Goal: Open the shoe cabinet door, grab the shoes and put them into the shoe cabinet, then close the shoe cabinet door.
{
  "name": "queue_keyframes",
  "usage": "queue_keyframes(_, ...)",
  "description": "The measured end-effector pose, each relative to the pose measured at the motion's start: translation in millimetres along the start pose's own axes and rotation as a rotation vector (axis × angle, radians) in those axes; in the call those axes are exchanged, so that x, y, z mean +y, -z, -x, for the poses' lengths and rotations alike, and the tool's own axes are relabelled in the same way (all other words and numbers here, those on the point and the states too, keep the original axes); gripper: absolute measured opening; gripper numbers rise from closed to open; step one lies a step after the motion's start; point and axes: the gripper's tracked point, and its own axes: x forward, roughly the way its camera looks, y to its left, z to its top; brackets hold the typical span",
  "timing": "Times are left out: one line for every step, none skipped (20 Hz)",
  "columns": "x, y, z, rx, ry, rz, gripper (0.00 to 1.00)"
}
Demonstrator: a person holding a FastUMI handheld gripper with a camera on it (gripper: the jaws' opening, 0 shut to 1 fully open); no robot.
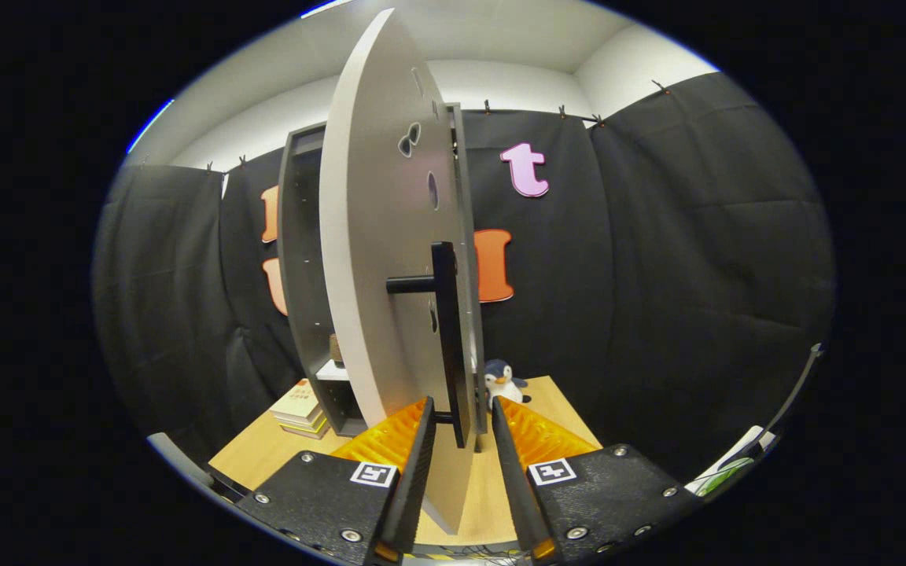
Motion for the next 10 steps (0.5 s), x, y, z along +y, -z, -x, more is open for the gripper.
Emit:
queue_keyframes(10, 1, -2, 0.002, -0.029, -0.003, 0.47)
queue_keyframes(19, 1, -5, 0.000, -0.055, -0.003, 0.47)
queue_keyframes(27, 1, -7, -0.002, -0.080, 0.001, 0.47)
queue_keyframes(36, 2, -10, -0.003, -0.107, 0.004, 0.47)
queue_keyframes(45, 3, -13, -0.003, -0.135, 0.010, 0.47)
queue_keyframes(54, 2, -17, -0.004, -0.160, 0.013, 0.47)
queue_keyframes(61, 2, -20, -0.004, -0.182, 0.017, 0.47)
queue_keyframes(69, 3, -23, -0.004, -0.205, 0.017, 0.47)
queue_keyframes(77, 3, -26, -0.001, -0.225, 0.014, 0.47)
queue_keyframes(87, 5, -29, 0.000, -0.244, 0.015, 0.47)
